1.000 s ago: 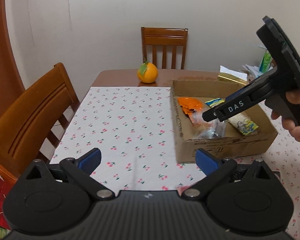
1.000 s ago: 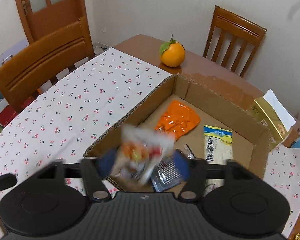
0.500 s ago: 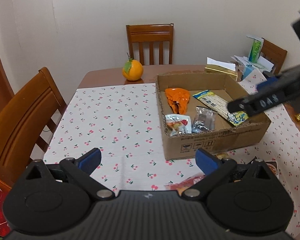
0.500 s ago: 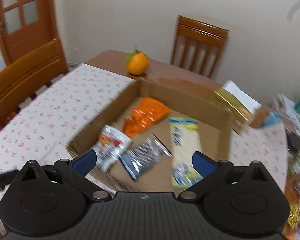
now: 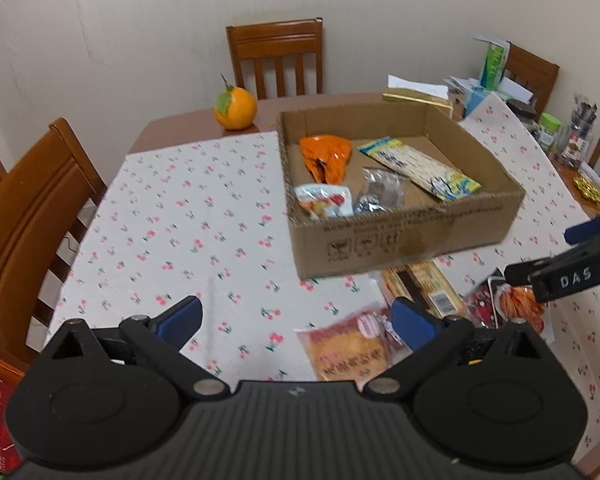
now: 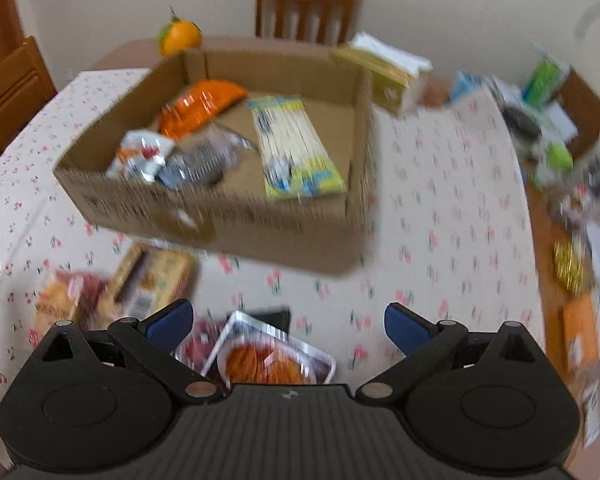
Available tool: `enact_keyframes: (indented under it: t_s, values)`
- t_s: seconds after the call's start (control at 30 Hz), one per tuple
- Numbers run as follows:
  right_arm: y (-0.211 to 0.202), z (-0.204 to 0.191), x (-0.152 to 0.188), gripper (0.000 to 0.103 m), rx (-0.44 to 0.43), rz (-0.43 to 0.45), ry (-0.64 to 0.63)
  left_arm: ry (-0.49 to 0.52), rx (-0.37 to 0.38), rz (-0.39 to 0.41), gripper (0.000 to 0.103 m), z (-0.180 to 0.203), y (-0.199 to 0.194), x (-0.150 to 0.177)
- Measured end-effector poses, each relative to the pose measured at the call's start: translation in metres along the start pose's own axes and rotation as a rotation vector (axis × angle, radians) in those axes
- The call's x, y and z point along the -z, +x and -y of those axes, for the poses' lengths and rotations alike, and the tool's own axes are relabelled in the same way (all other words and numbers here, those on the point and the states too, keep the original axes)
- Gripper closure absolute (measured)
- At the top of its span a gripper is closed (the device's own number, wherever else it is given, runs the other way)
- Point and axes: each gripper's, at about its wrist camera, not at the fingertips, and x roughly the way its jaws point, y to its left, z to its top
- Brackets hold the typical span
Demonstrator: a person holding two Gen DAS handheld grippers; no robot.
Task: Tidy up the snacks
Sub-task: 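Move left tool toward pork-floss bread while right tool moves to fish-shred pouch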
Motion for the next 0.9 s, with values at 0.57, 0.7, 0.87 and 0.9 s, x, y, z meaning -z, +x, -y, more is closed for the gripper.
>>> enact_keyframes:
  t_s: [0.57,0.7,0.87,0.9]
  values:
    - [0.032,-0.011,0.039,0.000,0.015,-0.066,0.107,0.031,0.014,-0.053,0.003,0.017,0.010,0.010]
    - [0.029,-0.008,0.047,0.000,0.035,-0.063,0.092,0.027,0.025,-0.057,0.003,0.019,0.015,0.008]
    - [0.026,0.006,0.059,0.000,0.055,-0.099,0.083,0.022,0.048,-0.072,0.003,0.022,0.024,0.008]
    - [0.026,0.008,0.063,0.000,0.055,-0.109,0.080,0.026,0.050,-0.073,0.003,0.023,0.026,0.009]
